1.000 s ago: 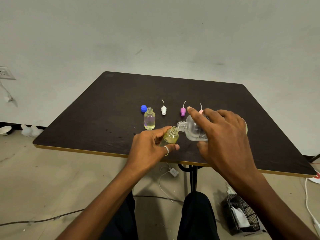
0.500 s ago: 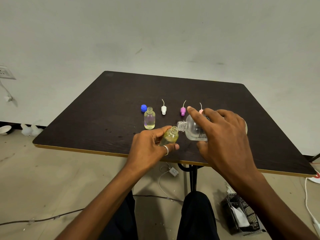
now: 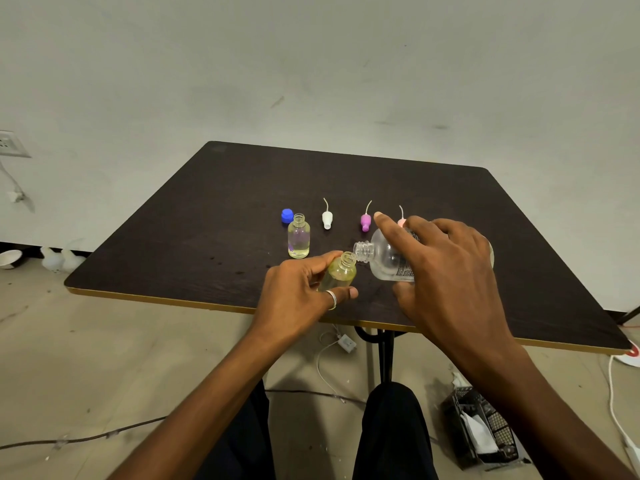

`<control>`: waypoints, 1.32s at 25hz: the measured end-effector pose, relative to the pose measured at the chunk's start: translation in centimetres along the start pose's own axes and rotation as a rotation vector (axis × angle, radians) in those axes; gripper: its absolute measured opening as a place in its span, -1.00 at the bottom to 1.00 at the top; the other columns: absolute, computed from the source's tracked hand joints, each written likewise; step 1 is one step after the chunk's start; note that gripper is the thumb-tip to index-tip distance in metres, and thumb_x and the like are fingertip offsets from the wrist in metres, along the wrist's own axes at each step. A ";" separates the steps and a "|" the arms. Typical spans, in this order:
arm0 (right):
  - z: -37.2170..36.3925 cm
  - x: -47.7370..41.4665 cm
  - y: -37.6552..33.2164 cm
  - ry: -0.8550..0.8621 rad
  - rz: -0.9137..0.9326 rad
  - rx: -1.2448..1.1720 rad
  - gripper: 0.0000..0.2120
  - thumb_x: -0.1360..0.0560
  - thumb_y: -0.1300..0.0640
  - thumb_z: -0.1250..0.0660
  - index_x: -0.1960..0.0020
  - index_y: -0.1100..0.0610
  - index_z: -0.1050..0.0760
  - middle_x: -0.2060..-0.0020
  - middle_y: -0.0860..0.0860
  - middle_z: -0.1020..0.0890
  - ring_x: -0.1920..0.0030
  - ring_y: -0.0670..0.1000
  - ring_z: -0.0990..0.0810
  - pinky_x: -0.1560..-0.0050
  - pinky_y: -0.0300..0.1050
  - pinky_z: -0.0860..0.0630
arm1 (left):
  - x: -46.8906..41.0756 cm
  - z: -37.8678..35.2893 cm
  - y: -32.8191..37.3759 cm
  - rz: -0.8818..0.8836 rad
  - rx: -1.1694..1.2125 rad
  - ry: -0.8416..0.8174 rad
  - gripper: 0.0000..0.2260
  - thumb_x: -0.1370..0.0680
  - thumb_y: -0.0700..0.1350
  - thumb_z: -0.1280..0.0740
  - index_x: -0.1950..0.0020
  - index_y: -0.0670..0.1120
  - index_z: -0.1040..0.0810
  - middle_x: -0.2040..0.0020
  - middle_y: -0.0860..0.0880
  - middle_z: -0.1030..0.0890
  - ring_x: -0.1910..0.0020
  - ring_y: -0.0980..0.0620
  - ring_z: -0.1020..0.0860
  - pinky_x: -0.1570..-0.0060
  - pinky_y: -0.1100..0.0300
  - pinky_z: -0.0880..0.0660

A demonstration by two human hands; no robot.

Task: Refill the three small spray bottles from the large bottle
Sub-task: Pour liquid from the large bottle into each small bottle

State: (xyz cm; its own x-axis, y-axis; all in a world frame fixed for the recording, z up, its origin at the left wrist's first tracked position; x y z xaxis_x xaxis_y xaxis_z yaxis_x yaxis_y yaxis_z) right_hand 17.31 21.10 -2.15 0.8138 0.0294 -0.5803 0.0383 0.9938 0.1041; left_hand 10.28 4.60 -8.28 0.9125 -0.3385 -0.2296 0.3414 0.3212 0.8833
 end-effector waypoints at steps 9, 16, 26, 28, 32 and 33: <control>0.1 0.0 -0.1 0.015 0.005 -0.001 -0.13 -0.15 0.11 -0.65 -0.41 0.02 -0.43 -0.15 0.18 -0.62 -0.14 0.32 -0.55 -0.12 0.33 -0.46 | 0.0 0.0 0.0 -0.001 0.019 0.002 -0.50 -0.34 -0.06 -0.61 -0.27 0.06 -0.62 -0.05 0.15 -0.71 -0.01 0.37 -0.62 -0.16 0.25 -0.57; 0.0 0.0 -0.1 0.026 0.014 -0.006 -0.14 -0.14 0.13 -0.65 -0.40 0.03 -0.44 -0.13 0.19 -0.62 -0.13 0.33 -0.56 -0.11 0.33 -0.47 | 0.0 -0.1 -0.1 0.004 0.021 0.000 -0.51 -0.34 -0.06 -0.61 -0.26 0.06 -0.63 -0.07 0.14 -0.71 0.00 0.35 -0.63 -0.16 0.21 -0.58; 0.0 0.0 -0.1 0.011 0.011 -0.010 -0.14 -0.15 0.12 -0.65 -0.41 0.03 -0.43 -0.14 0.19 -0.62 -0.14 0.33 -0.55 -0.12 0.34 -0.46 | 0.1 -0.1 -0.1 0.005 0.037 -0.002 -0.51 -0.34 -0.07 -0.61 -0.26 0.04 -0.63 -0.07 0.15 -0.70 0.01 0.37 -0.62 -0.13 0.30 -0.56; 0.0 0.0 -0.1 0.005 0.008 -0.012 -0.13 -0.15 0.12 -0.65 -0.41 0.03 -0.43 -0.14 0.18 -0.62 -0.14 0.32 -0.56 -0.12 0.34 -0.46 | 0.1 -0.1 -0.1 0.004 0.039 -0.004 -0.51 -0.35 -0.08 -0.61 -0.25 0.04 -0.63 -0.06 0.15 -0.70 0.02 0.38 -0.62 -0.12 0.31 -0.56; 0.0 -0.1 -0.1 0.006 0.011 -0.016 -0.12 -0.12 0.12 -0.66 -0.40 0.04 -0.44 -0.13 0.20 -0.62 -0.12 0.34 -0.56 -0.11 0.35 -0.47 | 0.1 -0.1 -0.1 0.002 0.046 -0.006 -0.52 -0.35 -0.08 -0.61 -0.25 0.04 -0.63 -0.07 0.16 -0.70 0.02 0.39 -0.62 -0.11 0.36 -0.55; 0.0 0.0 -0.2 0.007 0.011 -0.015 -0.12 -0.12 0.12 -0.66 -0.40 0.04 -0.44 -0.13 0.20 -0.62 -0.12 0.34 -0.56 -0.10 0.35 -0.47 | 0.1 -0.1 -0.1 0.001 0.042 -0.009 -0.52 -0.35 -0.08 -0.61 -0.25 0.05 -0.63 -0.07 0.16 -0.70 0.02 0.40 -0.61 -0.09 0.40 -0.53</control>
State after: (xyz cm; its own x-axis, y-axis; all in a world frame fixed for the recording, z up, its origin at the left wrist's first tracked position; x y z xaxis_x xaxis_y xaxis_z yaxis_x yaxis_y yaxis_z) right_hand 17.27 20.94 -2.14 0.8103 0.0414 -0.5845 0.0205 0.9949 0.0989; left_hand 10.36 4.67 -8.41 0.9108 -0.3458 -0.2254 0.3306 0.2841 0.9000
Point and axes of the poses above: each hand's wrist, its own x-axis away from the middle knuckle, its own z-axis out of the back of the hand, y = z × x, the point moved 6 cm from there along -x, towards the middle knuckle
